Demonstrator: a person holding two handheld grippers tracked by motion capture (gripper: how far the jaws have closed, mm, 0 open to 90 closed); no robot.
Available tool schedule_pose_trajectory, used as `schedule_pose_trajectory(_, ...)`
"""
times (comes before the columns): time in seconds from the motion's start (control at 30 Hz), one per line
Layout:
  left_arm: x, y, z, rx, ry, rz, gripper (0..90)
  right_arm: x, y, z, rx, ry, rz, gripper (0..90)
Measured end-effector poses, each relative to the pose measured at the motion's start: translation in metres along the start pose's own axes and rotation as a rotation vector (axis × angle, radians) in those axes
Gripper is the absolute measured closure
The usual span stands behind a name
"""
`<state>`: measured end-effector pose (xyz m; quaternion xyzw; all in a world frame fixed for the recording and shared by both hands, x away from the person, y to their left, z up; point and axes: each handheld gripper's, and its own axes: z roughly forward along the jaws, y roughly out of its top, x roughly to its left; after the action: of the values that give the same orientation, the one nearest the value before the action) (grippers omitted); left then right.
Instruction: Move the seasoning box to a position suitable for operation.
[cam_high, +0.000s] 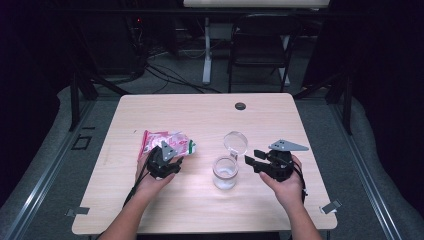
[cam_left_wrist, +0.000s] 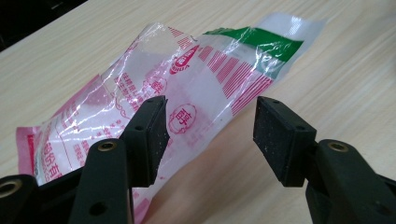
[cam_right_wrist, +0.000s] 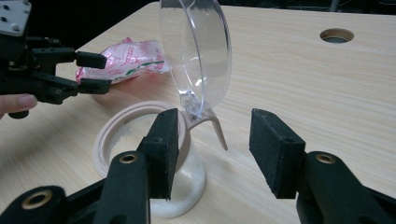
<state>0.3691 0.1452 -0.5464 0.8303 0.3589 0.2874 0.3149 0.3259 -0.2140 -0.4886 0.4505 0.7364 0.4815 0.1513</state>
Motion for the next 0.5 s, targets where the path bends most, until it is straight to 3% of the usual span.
schedule_pose_trajectory(0.23,-0.005,0.007,0.014,0.006,0.051,0.080,44.2,0.000,-0.007,-0.008,0.007,-0.028,-0.008,51.8)
schedule_pose_trajectory(0.43,-0.006,0.008,0.025,0.029,0.077,0.115,43.9,-0.001,-0.012,-0.012,0.013,-0.043,-0.008,51.6)
schedule_pose_trajectory(0.5,-0.005,0.007,0.029,0.032,0.075,0.105,44.4,-0.001,-0.013,-0.012,0.008,-0.046,-0.002,51.6)
